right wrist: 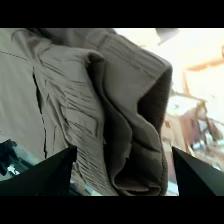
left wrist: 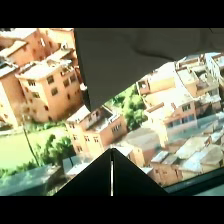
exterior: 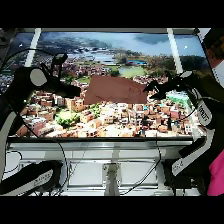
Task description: Fold the clothes and pants, and hang the long-sleeved shirts on hangers.
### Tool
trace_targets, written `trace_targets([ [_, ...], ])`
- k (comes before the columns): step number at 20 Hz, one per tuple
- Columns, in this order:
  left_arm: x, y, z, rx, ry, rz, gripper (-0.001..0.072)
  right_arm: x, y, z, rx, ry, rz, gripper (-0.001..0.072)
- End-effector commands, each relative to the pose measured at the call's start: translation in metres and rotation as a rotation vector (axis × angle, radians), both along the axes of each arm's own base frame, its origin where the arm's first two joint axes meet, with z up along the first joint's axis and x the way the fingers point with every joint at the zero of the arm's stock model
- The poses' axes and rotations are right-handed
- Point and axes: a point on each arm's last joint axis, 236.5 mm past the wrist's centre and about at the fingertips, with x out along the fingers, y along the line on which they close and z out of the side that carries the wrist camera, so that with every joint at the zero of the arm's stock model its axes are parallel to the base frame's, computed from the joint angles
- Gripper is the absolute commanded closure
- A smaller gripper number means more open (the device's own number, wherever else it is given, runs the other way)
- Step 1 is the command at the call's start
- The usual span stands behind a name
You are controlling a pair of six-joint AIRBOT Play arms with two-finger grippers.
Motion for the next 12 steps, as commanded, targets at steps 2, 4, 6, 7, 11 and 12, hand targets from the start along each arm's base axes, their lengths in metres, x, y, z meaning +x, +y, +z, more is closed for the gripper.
trace_targets([
  [2,-0.015,-0.004,-0.002,-0.002,0.044,-0.056,0.0698,0.001,0.010,-0.006,-0.032,0.000,0.017,0.0038],
  [4,-0.015,-0.004,-0.002,-0.002,0.044,-0.056,0.0698,-0.001,0.021,-0.007,-0.033,-0.001,0.040,0.0167],
  [6,-0.015,-0.004,-0.002,-0.002,0.045,-0.056,0.0698,-0.003,0.029,-0.006,-0.028,-0.003,0.060,0.0459],
  [7,-0.015,-0.004,-0.002,-0.002,0.045,-0.056,0.0698,-0.004,0.030,-0.004,-0.022,-0.005,0.071,0.0661],
  [11,-0.015,-0.004,-0.002,0.001,0.042,-0.062,0.0698,0.002,0.004,0.029,0.002,-0.034,0.067,0.0702],
  [12,-0.015,-0.004,-0.002,0.004,0.040,-0.071,0.0698,0.011,-0.017,0.047,-0.007,-0.076,0.029,0.0702],
])
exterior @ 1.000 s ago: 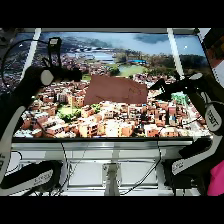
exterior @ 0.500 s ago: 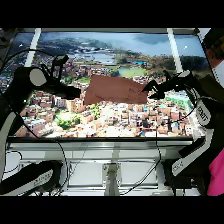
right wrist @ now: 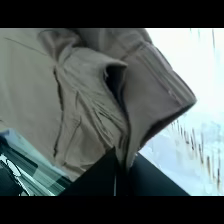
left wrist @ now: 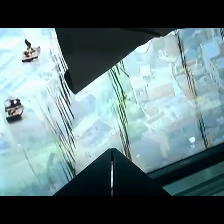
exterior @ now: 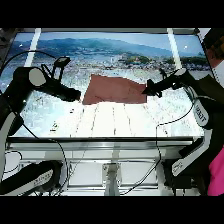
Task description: Fold the clothes and pants, and hang the long-sleeved shirts on hangers.
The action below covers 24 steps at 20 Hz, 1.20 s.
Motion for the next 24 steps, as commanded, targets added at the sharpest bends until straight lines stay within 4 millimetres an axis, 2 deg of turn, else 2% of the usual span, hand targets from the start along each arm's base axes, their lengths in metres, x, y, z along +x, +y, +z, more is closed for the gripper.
trace_targets([
  [1,0.000,0.000,0.000,0.004,-0.004,-0.015,0.0698,0.017,-0.051,0.048,-0.007,-0.095,-0.077,0.0702],
  [3,0.000,0.000,0.000,0.004,-0.004,-0.015,0.0698,0.031,-0.124,0.096,-0.048,-0.195,-0.233,0.0702],
  [4,0.001,0.000,0.000,0.002,-0.010,-0.013,0.0698,0.032,-0.160,0.118,-0.067,-0.236,-0.306,0.0702],
  [6,0.006,-0.001,0.002,-0.005,-0.032,-0.007,0.0698,0.019,-0.233,0.160,-0.110,-0.305,-0.427,0.0702],
  [9,0.015,-0.003,0.006,-0.016,-0.070,0.004,0.0698,-0.026,-0.321,0.204,-0.177,-0.350,-0.560,0.0702],
  [11,0.017,-0.005,0.007,-0.025,-0.076,0.006,0.0698,-0.067,-0.367,0.214,-0.237,-0.313,-0.638,0.0702],
  [12,0.016,-0.007,0.008,-0.034,-0.073,0.006,0.0698,-0.092,-0.384,0.212,-0.268,-0.260,-0.675,0.0702],
  [16,0.014,-0.014,0.010,-0.066,-0.065,0.005,0.0698,-0.206,-0.432,0.176,-0.436,0.085,-0.751,0.0702],
  [17,0.014,-0.014,0.010,-0.066,-0.065,0.005,0.0698,-0.223,-0.442,0.173,-0.462,0.146,-0.812,0.0700],
  [19,0.014,-0.014,0.010,-0.068,-0.064,0.005,0.0698,-0.234,-0.449,0.171,-0.475,0.179,-0.851,0.0673],
  [20,0.014,-0.014,0.010,-0.068,-0.064,0.005,0.0698,-0.236,-0.450,0.170,-0.480,0.193,-0.866,0.0516],
  [21,0.014,-0.014,0.010,-0.068,-0.064,0.005,0.0695,-0.236,-0.450,0.171,-0.474,0.199,-0.883,0.0251],
  [22,0.014,-0.014,0.010,-0.068,-0.064,0.005,0.0694,-0.232,-0.449,0.171,-0.467,0.189,-0.884,0.0171],
  [23,0.014,-0.014,0.010,-0.066,-0.065,0.005,0.0694,-0.218,-0.446,0.175,-0.429,0.132,-0.887,0.0171],
  [24,0.015,-0.011,0.009,-0.054,-0.068,0.006,0.0695,-0.193,-0.438,0.186,-0.350,0.033,-0.882,0.0176],
])
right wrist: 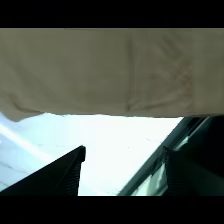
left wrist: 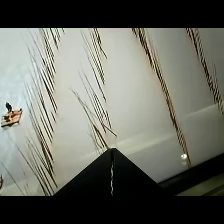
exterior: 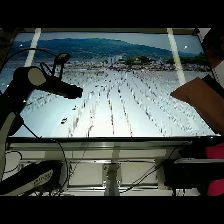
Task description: Fold the clothes and pants, and hang the long-sleeved shirts on hangers.
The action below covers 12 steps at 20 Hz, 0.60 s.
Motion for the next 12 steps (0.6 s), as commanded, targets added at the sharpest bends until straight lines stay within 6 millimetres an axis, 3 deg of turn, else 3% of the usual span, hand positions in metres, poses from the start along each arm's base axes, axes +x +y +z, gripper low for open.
trace_targets([
  [1,0.003,0.009,-0.001,0.040,-0.014,0.003,0.0696,0.050,0.019,0.029,0.080,-0.253,0.031,0.0323],
  [2,0.003,0.016,0.000,0.060,-0.023,0.009,0.0697,0.079,0.039,0.051,0.129,-0.398,0.096,0.0681],
  [4,-0.008,0.027,0.011,0.059,-0.011,0.026,0.0699,0.118,0.081,0.079,0.188,-0.547,0.250,0.0698],
  [5,-0.022,0.039,0.017,0.068,0.019,0.036,0.0699,0.129,0.100,0.077,0.205,-0.531,0.300,0.0698],
  [7,-0.057,0.067,0.029,0.088,0.096,0.068,0.0699,0.147,0.139,0.055,0.189,-0.401,0.415,0.0699],
  [10,-0.087,0.100,0.053,0.087,0.080,0.156,0.0699,0.165,0.209,0.018,0.138,-0.178,0.622,0.0700],
  [12,-0.110,0.117,0.056,0.088,0.086,0.213,0.0699,0.168,0.256,-0.003,0.133,-0.074,0.755,0.0701],
])
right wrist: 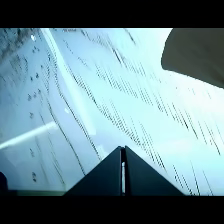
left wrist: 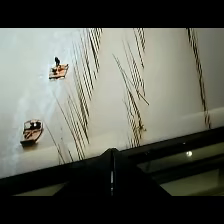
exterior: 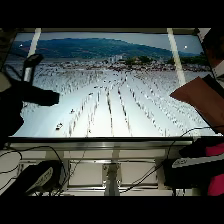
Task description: Fold the clothes and pants, and hang the long-sleeved shirts on hangers.
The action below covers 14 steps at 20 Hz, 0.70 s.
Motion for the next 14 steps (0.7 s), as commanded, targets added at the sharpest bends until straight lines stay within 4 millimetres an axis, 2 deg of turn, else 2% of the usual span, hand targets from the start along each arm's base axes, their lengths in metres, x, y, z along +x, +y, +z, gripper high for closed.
trace_targets([
  [1,-0.052,0.030,0.004,0.013,0.054,0.088,0.0700,0.000,0.081,-0.039,-0.103,0.165,0.252,0.0701],
  [3,-0.072,0.036,-0.009,0.012,0.077,0.119,0.0699,-0.008,0.111,-0.059,-0.094,0.228,0.331,0.0701],
  [5,-0.085,0.035,-0.022,0.010,0.101,0.122,0.0698,-0.013,0.125,-0.075,-0.087,0.268,0.361,0.0699],
  [8,-0.096,0.034,-0.030,0.010,0.134,0.115,0.0698,-0.003,0.132,-0.078,-0.095,0.232,0.356,0.0695],
  [10,-0.096,0.034,-0.030,0.010,0.133,0.116,0.0698,0.004,0.134,-0.077,-0.092,0.202,0.346,0.0695],
  [14,-0.096,0.034,-0.030,0.011,0.132,0.116,0.0698,0.005,0.134,-0.077,-0.093,0.200,0.344,0.0695],
])
